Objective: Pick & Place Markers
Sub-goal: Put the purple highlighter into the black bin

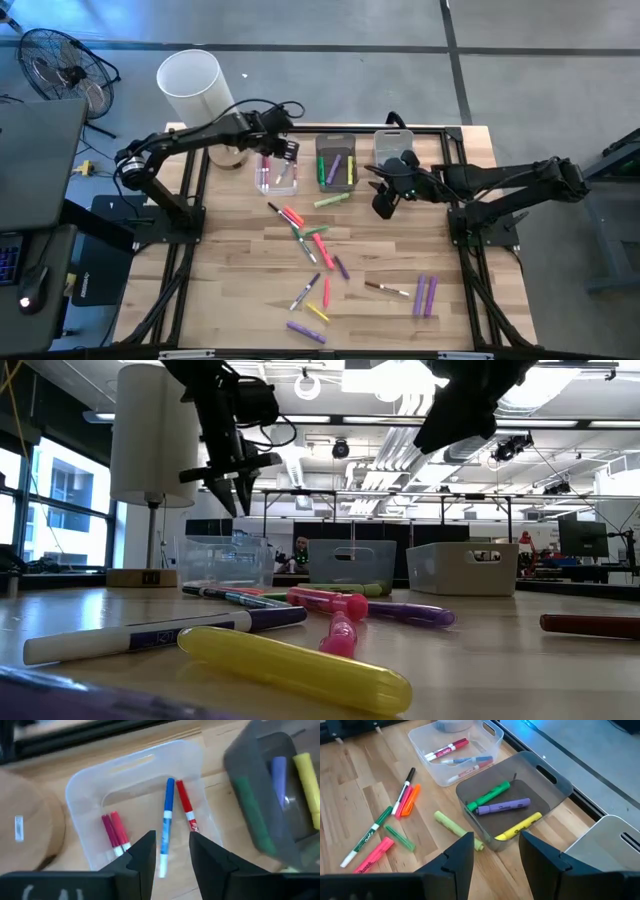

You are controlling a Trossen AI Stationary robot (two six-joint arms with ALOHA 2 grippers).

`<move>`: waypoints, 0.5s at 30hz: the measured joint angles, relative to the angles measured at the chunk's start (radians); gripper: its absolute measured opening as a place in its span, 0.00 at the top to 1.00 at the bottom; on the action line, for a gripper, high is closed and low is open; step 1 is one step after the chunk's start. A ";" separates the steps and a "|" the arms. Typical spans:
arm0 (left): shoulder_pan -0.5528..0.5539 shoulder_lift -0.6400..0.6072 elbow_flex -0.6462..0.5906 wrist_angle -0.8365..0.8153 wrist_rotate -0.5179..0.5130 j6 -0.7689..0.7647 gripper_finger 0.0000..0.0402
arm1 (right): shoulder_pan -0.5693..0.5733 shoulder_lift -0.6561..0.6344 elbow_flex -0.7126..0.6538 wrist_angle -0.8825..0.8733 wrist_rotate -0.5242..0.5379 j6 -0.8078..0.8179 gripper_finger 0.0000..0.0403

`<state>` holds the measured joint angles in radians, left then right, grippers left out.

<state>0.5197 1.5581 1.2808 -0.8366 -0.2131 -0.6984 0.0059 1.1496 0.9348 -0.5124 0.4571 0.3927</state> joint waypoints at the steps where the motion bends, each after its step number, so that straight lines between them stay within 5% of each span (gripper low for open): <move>1: -0.010 -0.001 0.000 0.022 0.000 0.027 0.71 | 0.000 0.000 0.000 -0.001 -0.003 0.000 0.64; 8: -0.172 -0.032 0.074 0.021 0.000 0.224 0.77 | 0.001 0.000 0.000 -0.080 -0.014 0.018 0.65; 15: -0.387 -0.031 0.120 0.018 -0.010 0.328 0.88 | 0.001 0.000 -0.001 -0.156 -0.147 0.051 0.65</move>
<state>0.1324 1.5269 1.4006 -0.8184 -0.2234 -0.3705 0.0071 1.1500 0.9340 -0.6687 0.3099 0.4440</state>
